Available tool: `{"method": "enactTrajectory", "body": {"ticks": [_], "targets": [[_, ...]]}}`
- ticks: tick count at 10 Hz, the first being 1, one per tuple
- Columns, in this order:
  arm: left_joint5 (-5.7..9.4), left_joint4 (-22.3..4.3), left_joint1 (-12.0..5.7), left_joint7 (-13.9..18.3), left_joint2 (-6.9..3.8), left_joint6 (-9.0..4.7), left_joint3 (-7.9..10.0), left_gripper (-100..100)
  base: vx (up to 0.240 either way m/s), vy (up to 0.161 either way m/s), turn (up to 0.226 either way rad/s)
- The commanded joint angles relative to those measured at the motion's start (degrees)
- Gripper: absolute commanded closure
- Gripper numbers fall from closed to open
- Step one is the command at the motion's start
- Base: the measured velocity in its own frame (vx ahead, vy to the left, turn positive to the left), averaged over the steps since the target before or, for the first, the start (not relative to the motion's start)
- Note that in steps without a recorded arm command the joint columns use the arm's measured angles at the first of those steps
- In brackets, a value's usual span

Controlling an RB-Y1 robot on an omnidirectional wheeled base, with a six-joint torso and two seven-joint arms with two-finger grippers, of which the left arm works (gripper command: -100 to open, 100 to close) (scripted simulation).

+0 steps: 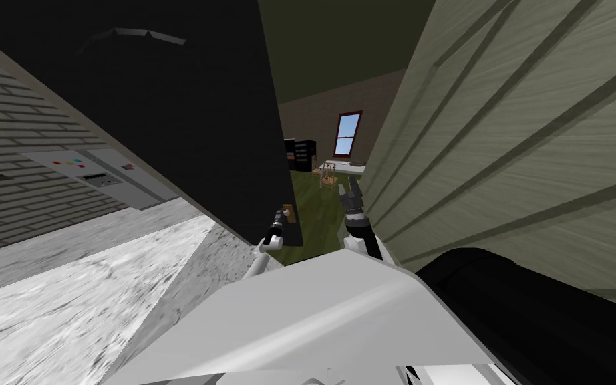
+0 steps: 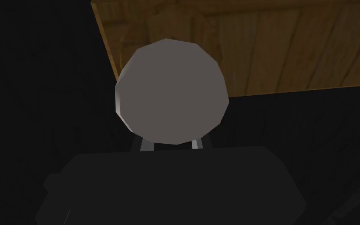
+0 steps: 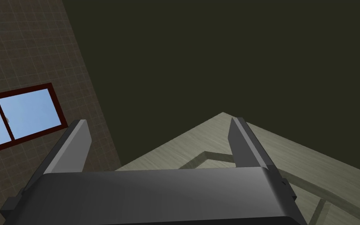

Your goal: Push the door open

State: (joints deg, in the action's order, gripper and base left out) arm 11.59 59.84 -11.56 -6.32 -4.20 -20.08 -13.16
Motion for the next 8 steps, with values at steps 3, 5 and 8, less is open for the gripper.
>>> {"method": "enactTrajectory", "body": {"ticks": [3, 5, 8], "targets": [[0.60, 0.4, -0.07, -0.4, -0.43, 0.13, -0.51, -100, -0.023, 0.024, 0.062], [0.69, 0.9, 0.03, -0.2, -0.25, 0.47, -1.13, -100, -0.216, 0.010, -0.007], [0.84, 1.6, 0.20, 0.1, 0.35, 1.01, -2.12, -100, -0.198, 0.027, -0.005]]}}
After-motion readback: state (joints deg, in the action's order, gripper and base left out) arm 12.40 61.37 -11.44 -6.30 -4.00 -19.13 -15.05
